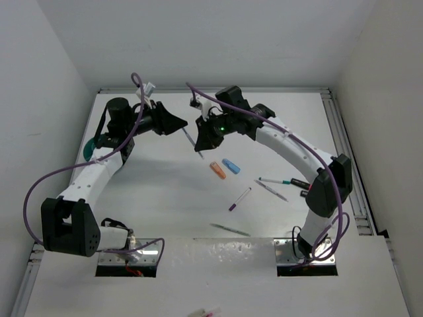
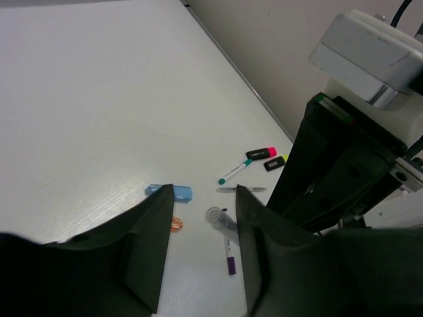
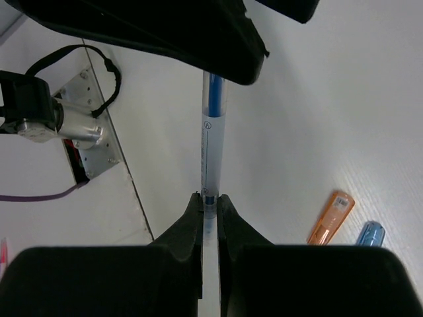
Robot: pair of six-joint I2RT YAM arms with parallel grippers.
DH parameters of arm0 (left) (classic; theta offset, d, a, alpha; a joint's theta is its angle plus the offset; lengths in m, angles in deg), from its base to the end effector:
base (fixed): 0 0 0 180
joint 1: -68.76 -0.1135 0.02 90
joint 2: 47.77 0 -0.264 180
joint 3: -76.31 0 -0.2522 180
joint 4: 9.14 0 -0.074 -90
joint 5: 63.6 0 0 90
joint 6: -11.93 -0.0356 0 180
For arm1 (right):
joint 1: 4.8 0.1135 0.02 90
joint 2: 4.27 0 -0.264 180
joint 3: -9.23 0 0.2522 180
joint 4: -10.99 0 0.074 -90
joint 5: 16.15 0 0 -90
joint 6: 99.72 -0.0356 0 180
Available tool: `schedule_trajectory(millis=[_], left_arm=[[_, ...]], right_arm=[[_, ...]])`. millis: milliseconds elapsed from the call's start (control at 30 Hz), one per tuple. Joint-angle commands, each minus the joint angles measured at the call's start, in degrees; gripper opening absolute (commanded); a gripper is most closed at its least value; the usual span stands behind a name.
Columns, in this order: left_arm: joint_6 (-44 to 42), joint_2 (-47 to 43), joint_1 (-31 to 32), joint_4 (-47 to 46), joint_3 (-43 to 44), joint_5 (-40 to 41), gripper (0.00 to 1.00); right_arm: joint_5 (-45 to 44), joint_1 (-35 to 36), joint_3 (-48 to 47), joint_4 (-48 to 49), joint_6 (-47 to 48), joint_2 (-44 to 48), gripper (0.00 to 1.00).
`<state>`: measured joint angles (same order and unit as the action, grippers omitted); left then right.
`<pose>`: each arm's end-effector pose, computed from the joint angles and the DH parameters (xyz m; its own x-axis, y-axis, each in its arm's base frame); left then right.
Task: Sort the stationery into containers
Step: Pick up the pen from the center of the board, then place the pen in the storage box.
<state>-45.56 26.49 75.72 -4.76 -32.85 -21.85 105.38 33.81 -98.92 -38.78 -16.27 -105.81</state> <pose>0.2915 -0.0623 0.3393 -0.5513 -0.2932 -0.7811 0.6144 0.4907 -0.6179 0.3005 0.2638 0.3298 -0.6257 -0.3752 -0.6839 -0.7636 0.4739 0.4386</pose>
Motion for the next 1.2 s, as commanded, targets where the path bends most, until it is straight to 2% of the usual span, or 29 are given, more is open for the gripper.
schedule_trajectory(millis=[0,33,67,100,167,200,267,300,333,367,433,467,567,667,867,1033,1167], left_arm=[[2.2,0.0,0.2,-3.1,-0.1,-0.7,0.48],[2.8,-0.1,0.1,-3.7,-0.5,-1.0,0.35],[3.3,0.0,-0.2,-4.7,-0.7,-1.6,0.28],[3.8,-0.2,-0.4,-4.8,-0.7,-1.8,0.14],[3.3,-0.3,-1.4,-3.6,-0.6,-2.5,0.02],[2.9,-0.5,-2.0,-3.2,-0.6,-3.0,0.00],[2.3,-0.9,-5.1,-0.7,0.0,-4.5,0.00],[-4.3,-1.9,-10.2,5.8,3.8,-4.3,0.00],[-4.4,-1.9,-10.2,5.9,3.8,-4.3,0.00],[-7.1,-2.9,-14.1,13.1,5.2,-1.6,0.00],[-16.2,-4.4,-18.3,18.8,9.3,2.6,0.00],[-22.8,-4.7,-22.6,23.3,10.7,7.8,0.00],[-32.1,-5.1,-30.4,26.2,13.2,14.2,0.00],[-35.3,-1.3,-38.9,25.5,15.3,13.4,0.00],[-34.9,5.5,-43.7,25.5,20.5,10.2,0.00],[-36.6,9.2,-44.1,28.3,22.0,10.5,0.00],[-37.5,9.3,-43.8,28.1,19.8,11.6,0.00]], right_arm=[[-0.4,1.2,-3.1,1.3,-0.4,-0.9,0.00],[-0.7,1.4,-3.3,0.9,-0.3,-1.0,0.00],[-0.9,1.7,-3.5,0.6,-0.2,-1.1,0.00],[-1.6,1.8,-3.5,0.4,0.1,-1.1,0.00],[-2.3,1.9,-3.4,0.4,0.3,-1.1,0.04],[-3.7,1.9,-3.4,0.2,0.3,-1.1,0.20],[-5.7,1.9,-3.4,-0.4,0.2,-0.5,0.37],[-8.5,1.7,-1.0,-1.3,1.3,1.1,0.66],[-8.5,1.7,-1.0,-1.4,1.4,1.2,0.67],[-11.5,1.6,0.3,-1.3,1.7,2.9,0.73],[-14.6,0.8,4.2,-1.8,3.1,4.7,0.74],[-15.4,0.5,6.6,-1.9,3.8,6.2,0.74],[-17.5,-0.2,9.9,-2.0,3.8,8.2,0.74],[-18.1,-0.6,12.6,-1.0,3.2,9.0,0.74],[-18.3,-0.9,15.7,0.5,3.3,9.5,0.74],[-18.3,-1.9,16.8,1.0,3.6,9.4,0.74],[-19.0,-2.7,17.1,0.7,4.3,9.9,0.74]])
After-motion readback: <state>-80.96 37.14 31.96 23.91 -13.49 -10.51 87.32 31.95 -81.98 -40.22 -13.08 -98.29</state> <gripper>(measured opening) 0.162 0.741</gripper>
